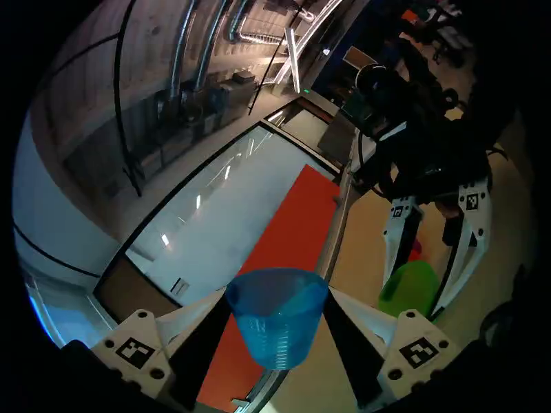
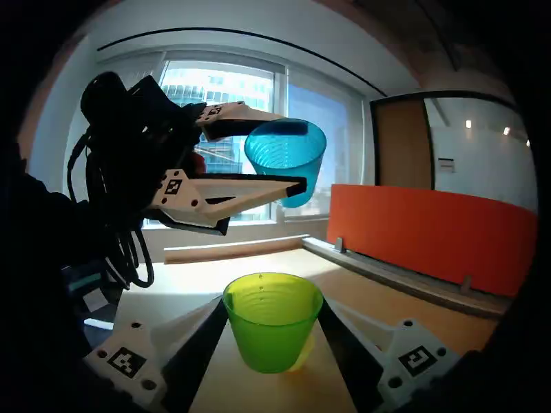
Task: Pour water
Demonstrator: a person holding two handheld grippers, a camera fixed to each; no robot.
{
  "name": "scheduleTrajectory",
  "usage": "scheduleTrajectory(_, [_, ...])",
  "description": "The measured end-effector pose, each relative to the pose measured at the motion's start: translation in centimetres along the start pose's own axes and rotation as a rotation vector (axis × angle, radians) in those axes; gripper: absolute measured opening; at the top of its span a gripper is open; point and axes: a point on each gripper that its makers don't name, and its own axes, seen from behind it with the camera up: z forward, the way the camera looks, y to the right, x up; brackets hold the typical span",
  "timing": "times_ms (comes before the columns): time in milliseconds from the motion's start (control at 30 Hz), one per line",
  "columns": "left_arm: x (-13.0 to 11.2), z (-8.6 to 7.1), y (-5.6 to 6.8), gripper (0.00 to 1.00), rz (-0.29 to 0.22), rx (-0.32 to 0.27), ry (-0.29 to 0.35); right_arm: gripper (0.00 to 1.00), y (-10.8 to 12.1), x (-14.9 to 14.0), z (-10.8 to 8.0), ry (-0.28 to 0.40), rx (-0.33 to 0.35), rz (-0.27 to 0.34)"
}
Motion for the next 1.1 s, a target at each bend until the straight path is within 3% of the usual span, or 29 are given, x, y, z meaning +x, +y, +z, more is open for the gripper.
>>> scheduleTrajectory(267, [0.5,0.3,0.1,0.87,0.072,0.012,0.001,0.92,0.0,0.0,-0.1,0.0,-0.001,-0.003])
scheduleTrajectory(633, [1.2,0.6,0.5,0.88,0.135,0.013,0.005,0.91,0.3,-0.1,-0.3,0.001,-0.007,-0.001])
scheduleTrajectory(1100, [1.8,0.6,0.2,0.88,0.173,0.023,0.006,0.91,0.3,-0.1,-0.5,-0.001,-0.009,-0.005])
